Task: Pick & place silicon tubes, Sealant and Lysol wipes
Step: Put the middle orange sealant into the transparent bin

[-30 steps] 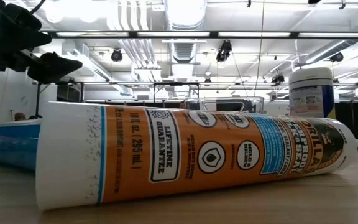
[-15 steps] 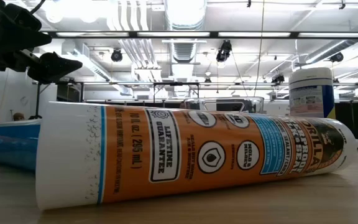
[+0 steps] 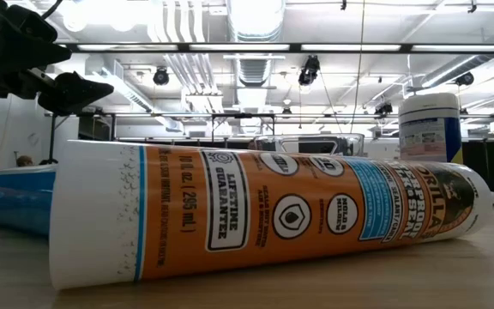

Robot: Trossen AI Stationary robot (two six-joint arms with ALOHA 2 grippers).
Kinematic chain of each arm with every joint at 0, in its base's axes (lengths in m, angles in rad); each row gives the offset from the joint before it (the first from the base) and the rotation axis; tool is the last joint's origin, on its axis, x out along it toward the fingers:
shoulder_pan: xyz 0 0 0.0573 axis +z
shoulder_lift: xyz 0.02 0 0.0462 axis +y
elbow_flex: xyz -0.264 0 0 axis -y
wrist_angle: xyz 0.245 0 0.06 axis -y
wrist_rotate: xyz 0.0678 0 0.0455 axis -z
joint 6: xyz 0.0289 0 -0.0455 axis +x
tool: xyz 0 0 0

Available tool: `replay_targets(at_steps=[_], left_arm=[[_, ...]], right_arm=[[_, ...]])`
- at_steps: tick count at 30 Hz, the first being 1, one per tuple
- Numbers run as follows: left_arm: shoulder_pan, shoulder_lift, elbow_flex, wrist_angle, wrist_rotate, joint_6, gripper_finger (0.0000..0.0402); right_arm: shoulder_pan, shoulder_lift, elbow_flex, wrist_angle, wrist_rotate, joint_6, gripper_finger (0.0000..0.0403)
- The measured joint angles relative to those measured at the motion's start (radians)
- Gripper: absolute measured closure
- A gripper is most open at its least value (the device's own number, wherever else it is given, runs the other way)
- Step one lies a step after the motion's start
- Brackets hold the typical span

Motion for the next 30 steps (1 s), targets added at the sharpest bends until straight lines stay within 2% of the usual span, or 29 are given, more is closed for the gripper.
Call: replay_targets(at_steps=[11, 20, 30], left_arm=[[0.0, 0.0, 0.0, 0.0, 0.0, 0.0, 0.0003], [0.0, 0.0, 0.0, 0.0, 0.0, 0.0, 0.0003], [0.0, 0.0, 0.0, 0.0, 0.0, 0.0, 0.0003]], right_arm=[[0.141, 0.193, 0.11, -0.196, 0.048, 0.029, 0.0037], [0.252, 0.372, 0.111, -0.214, 0.048, -0.053, 0.0037], [0.321, 0.596, 0.107, -0.223, 0.044, -0.108, 0.0037]])
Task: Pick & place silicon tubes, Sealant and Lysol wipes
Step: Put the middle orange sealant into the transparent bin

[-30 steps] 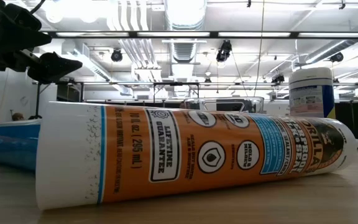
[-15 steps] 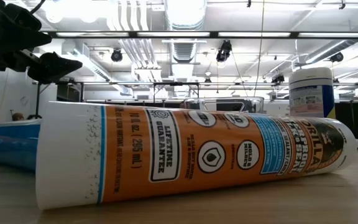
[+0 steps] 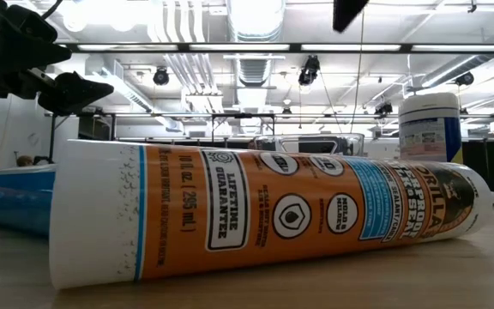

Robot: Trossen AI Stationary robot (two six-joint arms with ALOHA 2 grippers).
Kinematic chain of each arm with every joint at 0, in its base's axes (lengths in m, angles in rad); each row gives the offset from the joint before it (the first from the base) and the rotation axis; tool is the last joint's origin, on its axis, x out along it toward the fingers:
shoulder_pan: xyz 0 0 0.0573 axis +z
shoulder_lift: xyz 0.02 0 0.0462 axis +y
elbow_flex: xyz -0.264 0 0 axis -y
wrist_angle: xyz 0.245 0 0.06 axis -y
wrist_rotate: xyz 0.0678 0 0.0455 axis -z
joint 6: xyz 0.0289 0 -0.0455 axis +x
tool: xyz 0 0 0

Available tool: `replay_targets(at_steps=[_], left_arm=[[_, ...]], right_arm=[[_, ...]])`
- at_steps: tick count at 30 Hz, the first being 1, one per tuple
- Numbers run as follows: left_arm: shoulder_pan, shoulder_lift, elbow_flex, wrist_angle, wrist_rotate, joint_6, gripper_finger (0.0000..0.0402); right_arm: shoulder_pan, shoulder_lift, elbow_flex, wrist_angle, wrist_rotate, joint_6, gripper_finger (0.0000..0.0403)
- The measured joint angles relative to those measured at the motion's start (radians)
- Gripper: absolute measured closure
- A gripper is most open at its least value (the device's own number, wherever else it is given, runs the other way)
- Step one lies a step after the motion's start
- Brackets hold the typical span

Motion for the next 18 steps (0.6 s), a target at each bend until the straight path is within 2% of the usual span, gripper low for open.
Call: replay_targets(at_steps=[18], left_arm=[[0.0, 0.0, 0.0, 0.0, 0.0, 0.0, 0.0003]], right_arm=[[0.09, 0.266, -0.002, 0.059, -0.033, -0.007, 0.0037]])
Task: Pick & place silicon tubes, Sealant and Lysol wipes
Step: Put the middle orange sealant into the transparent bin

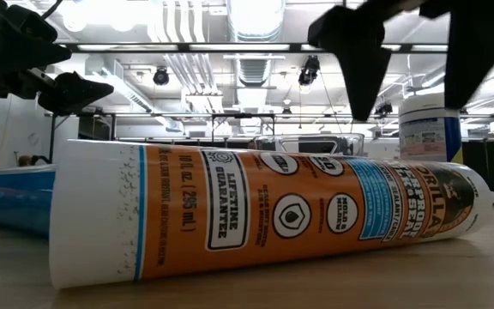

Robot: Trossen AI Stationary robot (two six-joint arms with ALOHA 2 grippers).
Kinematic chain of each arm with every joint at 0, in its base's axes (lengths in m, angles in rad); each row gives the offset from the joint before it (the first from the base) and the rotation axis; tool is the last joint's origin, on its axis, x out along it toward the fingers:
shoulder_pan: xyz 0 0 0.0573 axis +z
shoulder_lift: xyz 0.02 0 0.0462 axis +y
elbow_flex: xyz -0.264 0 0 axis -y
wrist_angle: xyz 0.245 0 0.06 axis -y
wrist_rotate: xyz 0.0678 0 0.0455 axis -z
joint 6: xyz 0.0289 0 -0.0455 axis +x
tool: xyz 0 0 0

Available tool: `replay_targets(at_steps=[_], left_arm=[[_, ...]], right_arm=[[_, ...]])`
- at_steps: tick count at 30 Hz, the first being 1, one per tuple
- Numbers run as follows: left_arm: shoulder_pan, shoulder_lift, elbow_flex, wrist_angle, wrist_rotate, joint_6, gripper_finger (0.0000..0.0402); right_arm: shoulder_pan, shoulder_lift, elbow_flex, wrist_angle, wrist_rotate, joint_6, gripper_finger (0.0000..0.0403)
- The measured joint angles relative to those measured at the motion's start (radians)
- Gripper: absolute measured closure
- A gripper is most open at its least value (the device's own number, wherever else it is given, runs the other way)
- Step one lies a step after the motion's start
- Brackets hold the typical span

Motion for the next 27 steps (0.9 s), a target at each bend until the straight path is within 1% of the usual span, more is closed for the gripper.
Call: replay_targets(at_steps=[11, 17, 27], left_arm=[[0.0, 0.0, 0.0, 0.0, 0.0, 0.0, 0.0003], [0.0, 0.0, 0.0, -0.001, 0.0, 0.0, 0.0003], [0.0, 0.0, 0.0, -0.002, 0.0, 0.0, 0.0003]], right_arm=[[0.002, 0.117, -0.001, 0.071, -0.026, 0.017, 0.0037], [0.002, 0.12, -0.022, 0.116, -0.043, 0.044, 0.0037], [0.002, 0.119, -0.053, 0.119, -0.045, 0.079, 0.0037]])
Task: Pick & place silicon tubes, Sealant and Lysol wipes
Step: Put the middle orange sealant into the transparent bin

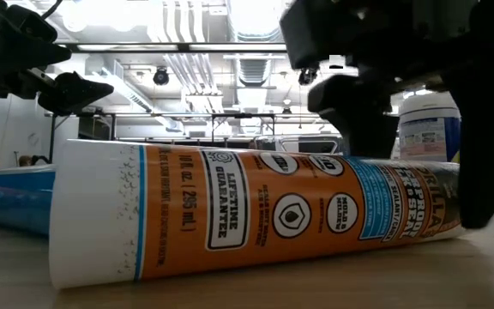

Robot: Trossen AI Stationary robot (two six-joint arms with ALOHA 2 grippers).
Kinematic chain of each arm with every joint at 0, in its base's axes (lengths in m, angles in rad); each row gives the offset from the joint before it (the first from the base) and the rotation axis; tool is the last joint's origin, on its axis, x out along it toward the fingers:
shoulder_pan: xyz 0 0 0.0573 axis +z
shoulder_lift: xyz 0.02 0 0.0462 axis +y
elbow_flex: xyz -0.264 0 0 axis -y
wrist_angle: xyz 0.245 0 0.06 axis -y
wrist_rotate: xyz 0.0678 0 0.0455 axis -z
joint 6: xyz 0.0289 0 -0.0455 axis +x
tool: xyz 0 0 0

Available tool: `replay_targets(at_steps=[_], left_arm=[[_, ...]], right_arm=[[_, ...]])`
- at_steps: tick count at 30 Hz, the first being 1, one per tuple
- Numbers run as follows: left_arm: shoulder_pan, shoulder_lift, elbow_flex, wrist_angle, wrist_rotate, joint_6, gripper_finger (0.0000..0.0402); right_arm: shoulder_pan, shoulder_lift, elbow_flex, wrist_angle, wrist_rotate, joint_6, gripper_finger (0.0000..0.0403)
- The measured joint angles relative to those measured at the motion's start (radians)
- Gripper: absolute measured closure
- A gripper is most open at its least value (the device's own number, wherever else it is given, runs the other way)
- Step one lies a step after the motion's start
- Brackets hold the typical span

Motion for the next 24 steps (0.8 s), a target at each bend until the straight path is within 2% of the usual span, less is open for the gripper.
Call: replay_targets(at_steps=[4, 6, 14, 20, 24], left_arm=[[0.0, 0.0, 0.0, 0.0, 0.0, 0.0, 0.0003], [0.0, 0.0, 0.0, 0.0, 0.0, 0.0, 0.0003], [0.0, 0.0, 0.0, 0.0, 0.0, 0.0, 0.0003], [0.0, 0.0, 0.0, 0.0, 0.0, 0.0, 0.0003], [0.0, 0.0, 0.0, 0.0, 0.0, 0.0, 0.0003]], right_arm=[[-0.002, 0.001, -0.033, 0.009, -0.019, 0.002, 0.004], [-0.002, 0.001, -0.042, 0.022, -0.052, 0.002, 0.0056], [-0.002, 0.001, -0.043, 0.031, -0.084, -0.013, 0.0194], [-0.002, -0.002, -0.041, -0.009, -0.106, -0.013, 0.0194], [-0.001, -0.008, -0.001, -0.165, -0.097, -0.012, 0.0194]])
